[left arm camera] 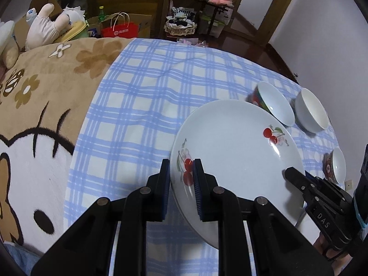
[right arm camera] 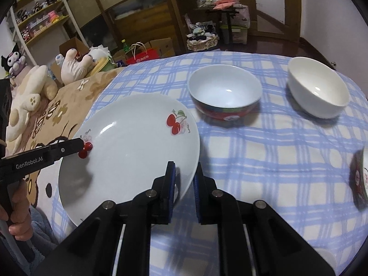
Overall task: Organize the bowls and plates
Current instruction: 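Lift the plate with both grippers and carry it over the plate stack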
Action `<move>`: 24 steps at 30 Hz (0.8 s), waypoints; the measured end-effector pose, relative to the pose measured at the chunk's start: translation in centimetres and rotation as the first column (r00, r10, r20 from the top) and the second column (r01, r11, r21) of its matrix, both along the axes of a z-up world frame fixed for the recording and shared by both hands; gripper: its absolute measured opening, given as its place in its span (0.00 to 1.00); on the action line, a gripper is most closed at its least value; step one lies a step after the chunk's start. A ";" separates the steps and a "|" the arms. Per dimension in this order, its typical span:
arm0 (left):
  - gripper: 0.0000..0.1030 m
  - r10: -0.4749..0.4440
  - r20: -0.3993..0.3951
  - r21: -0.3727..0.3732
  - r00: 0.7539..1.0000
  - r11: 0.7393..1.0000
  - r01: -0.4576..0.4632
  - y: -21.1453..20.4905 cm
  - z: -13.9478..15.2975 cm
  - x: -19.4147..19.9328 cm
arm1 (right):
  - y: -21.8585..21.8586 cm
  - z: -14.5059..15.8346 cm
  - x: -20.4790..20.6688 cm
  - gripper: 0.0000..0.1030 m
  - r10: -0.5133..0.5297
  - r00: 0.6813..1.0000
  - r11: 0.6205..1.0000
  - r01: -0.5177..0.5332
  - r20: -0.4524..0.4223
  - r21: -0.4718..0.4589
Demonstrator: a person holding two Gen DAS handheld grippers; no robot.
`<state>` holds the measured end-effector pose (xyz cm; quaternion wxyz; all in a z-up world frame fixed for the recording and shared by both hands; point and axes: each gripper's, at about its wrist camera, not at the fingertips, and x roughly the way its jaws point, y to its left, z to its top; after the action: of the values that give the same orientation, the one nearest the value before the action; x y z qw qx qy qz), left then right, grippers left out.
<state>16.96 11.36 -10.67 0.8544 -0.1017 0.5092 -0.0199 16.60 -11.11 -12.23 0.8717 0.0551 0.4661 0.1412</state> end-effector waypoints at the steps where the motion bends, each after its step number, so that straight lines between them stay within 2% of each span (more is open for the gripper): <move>1: 0.18 -0.002 0.000 0.001 1.000 1.000 0.002 -0.3 0.1 -0.2 | -0.3 0.3 -0.4 0.15 -0.004 1.000 1.000 0.004 0.004 -0.005; 8: 0.18 -0.056 0.027 0.050 0.998 0.997 0.054 -3.6 0.9 -2.0 | -2.8 1.6 -2.6 0.15 -0.034 0.999 0.999 0.035 0.025 -0.027; 18: 0.18 -0.119 0.039 0.024 0.992 0.993 0.118 -6.5 1.6 -5.0 | -5.8 3.3 -6.2 0.15 -0.063 0.997 0.996 0.065 0.036 -0.056; 24: 0.18 -0.160 0.075 0.057 0.984 0.986 0.156 -8.2 2.7 -7.0 | -7.0 3.8 -8.7 0.16 -0.074 0.996 0.994 0.077 0.044 -0.073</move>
<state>9.96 3.14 -7.93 0.8721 -0.0382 0.4815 -0.0785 7.89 -18.07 -8.41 0.8872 0.0373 0.4507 0.0918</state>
